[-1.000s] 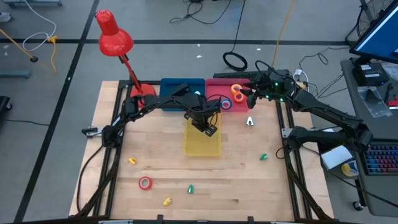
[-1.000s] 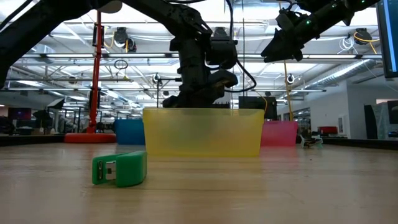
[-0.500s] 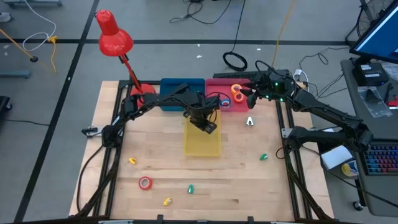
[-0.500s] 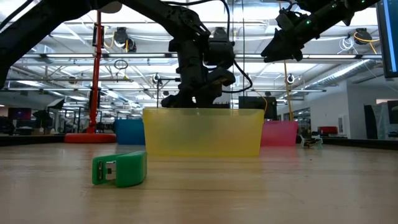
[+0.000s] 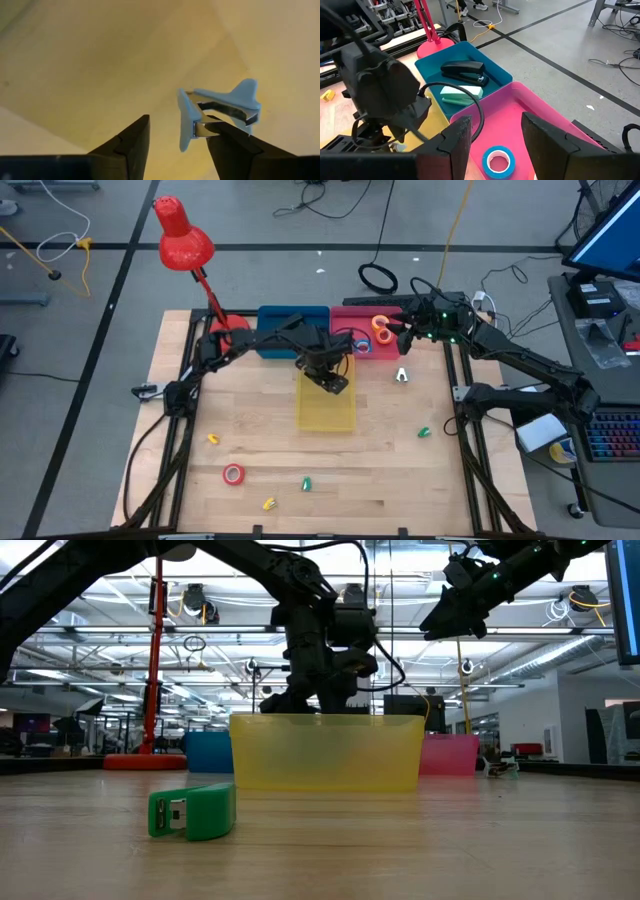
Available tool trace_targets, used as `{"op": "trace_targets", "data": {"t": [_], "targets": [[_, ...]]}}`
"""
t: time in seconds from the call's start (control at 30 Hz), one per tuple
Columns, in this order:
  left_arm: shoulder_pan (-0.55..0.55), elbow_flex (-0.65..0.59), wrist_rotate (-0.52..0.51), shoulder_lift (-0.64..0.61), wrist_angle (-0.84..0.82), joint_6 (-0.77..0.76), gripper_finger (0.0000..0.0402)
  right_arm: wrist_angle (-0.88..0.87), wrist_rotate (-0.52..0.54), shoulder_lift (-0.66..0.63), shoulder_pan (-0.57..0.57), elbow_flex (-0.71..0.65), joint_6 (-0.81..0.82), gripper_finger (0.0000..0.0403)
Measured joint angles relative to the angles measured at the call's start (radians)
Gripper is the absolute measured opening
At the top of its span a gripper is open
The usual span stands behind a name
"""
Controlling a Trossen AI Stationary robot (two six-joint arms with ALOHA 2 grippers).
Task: Pick and place Stapler, Stapler remover, tape
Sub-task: Put the bottom light blue staple remover into the yellow bin, then put the red tape into the pink bin
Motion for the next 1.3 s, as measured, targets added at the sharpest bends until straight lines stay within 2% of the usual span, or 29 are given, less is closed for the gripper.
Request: {"op": "trace_targets", "data": {"t": [0.27,0.4,0.5,0.57,0.77,0.87,1.0,1.1,1.17,1.3], "targets": [[-0.001,0.0,0.186,0.0,-0.008,0.064,0.0187,0.0,0.0,0.0,0.0,0.0,0.022,0.0164],[0.0,0.0,0.181,0.0,-0.072,0.038,0.0178,0.0,0.0,0.0,0.0,0.0,0.022,0.0164],[0.004,0.0,0.094,0.0,-0.141,0.026,0.0171,0.0,0.0,0.0,0.0,0.0,0.022,0.0164],[0.005,0.0,0.072,0.0,-0.17,0.023,0.0166,0.0,0.0,0.0,0.0,0.0,0.022,0.0164],[-0.016,0.0,0.152,0.0,-0.144,0.026,0.0165,0.0,0.0,0.0,0.0,0.0,0.022,0.0164],[-0.024,0.0,0.153,0.0,-0.094,0.099,0.0165,0.0,0.0,0.0,0.0,0.0,0.022,0.0164],[0.014,0.0,0.165,0.0,-0.09,0.063,0.0165,0.0,0.0,0.0,0.0,0.0,0.03,0.0164],[0.024,0.0,0.241,0.0,-0.076,0.037,0.0166,0.0,0.0,0.0,0.0,0.0,0.059,0.0164],[0.007,0.0,0.263,-0.003,-0.054,0.088,0.0165,0.0,0.0,0.0,0.0,0.0,0.059,0.0164],[0.02,0.0,0.149,-0.007,-0.075,0.087,0.0166,0.0,0.0,0.0,0.0,0.0,0.06,0.0164]]}}
